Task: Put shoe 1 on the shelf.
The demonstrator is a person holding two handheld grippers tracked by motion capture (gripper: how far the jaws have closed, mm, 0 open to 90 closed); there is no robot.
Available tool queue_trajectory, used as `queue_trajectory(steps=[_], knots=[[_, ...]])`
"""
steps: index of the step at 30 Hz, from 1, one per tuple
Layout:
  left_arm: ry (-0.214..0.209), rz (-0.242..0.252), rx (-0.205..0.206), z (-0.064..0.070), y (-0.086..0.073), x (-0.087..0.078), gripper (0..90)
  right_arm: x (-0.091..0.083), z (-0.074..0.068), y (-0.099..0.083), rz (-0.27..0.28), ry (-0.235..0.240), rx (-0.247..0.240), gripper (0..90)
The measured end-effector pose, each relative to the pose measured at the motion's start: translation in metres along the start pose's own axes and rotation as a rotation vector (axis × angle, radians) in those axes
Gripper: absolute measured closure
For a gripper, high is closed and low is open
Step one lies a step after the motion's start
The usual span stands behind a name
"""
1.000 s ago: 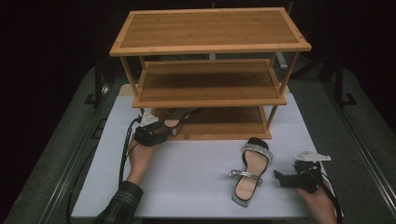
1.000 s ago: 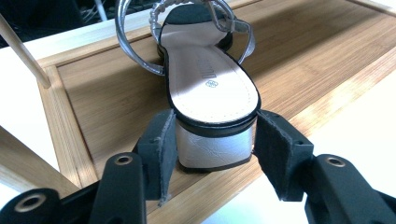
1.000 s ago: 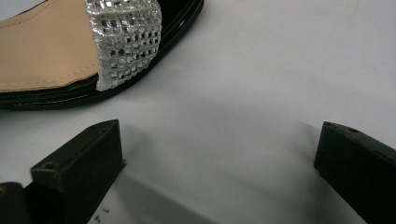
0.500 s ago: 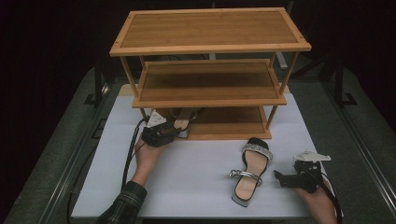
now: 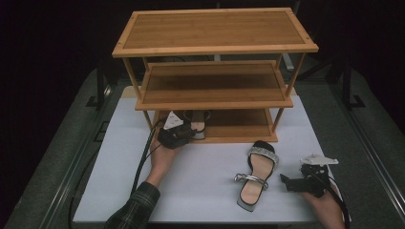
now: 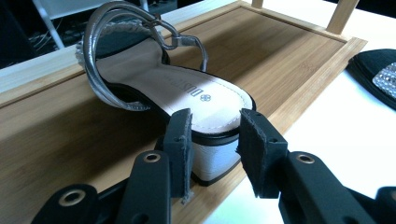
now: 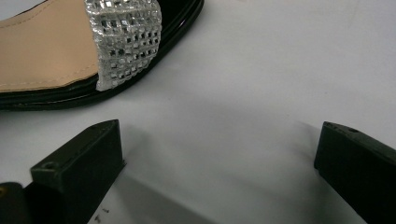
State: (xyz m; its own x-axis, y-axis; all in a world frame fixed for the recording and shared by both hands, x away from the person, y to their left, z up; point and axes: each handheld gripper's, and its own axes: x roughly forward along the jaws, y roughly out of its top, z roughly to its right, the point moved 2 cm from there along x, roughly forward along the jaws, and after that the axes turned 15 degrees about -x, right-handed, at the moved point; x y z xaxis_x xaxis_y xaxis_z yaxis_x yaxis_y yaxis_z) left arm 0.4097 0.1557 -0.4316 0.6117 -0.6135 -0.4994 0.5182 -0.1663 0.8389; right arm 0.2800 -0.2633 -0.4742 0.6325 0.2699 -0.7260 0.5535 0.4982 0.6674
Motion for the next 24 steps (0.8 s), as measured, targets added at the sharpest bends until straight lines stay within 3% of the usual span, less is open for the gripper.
queue_trajectory(steps=[5, 9, 13, 17, 18, 20, 24], knots=[[-0.001, 0.001, -0.023, 0.003, 0.002, 0.006, 65.7, 0.0, 0.0, 0.0, 0.0, 0.0, 0.0, 0.5], [0.001, 0.002, -0.008, 0.001, 0.002, 0.006, 65.9, 0.0, 0.0, 0.0, 0.0, 0.0, 0.0, 0.5], [-0.023, -0.003, -0.047, -0.001, 0.003, 0.009, 63.3, 0.0, 0.0, 0.0, 0.001, -0.001, -0.001, 0.4], [-0.017, -0.005, -0.045, 0.001, 0.004, 0.011, 62.9, 0.0, 0.0, 0.0, 0.001, -0.001, -0.002, 0.4], [-0.002, -0.027, -0.025, 0.0, 0.003, 0.014, 63.1, 0.0, 0.0, 0.0, 0.0, 0.0, 0.0, 0.5], [-0.02, -0.021, -0.045, -0.001, 0.003, 0.015, 62.6, 0.0, 0.0, 0.0, 0.0, 0.0, 0.0, 0.4], [0.008, -0.035, -0.007, 0.001, 0.003, 0.013, 56.6, 0.0, 0.0, 0.0, 0.001, -0.001, -0.002, 0.4]])
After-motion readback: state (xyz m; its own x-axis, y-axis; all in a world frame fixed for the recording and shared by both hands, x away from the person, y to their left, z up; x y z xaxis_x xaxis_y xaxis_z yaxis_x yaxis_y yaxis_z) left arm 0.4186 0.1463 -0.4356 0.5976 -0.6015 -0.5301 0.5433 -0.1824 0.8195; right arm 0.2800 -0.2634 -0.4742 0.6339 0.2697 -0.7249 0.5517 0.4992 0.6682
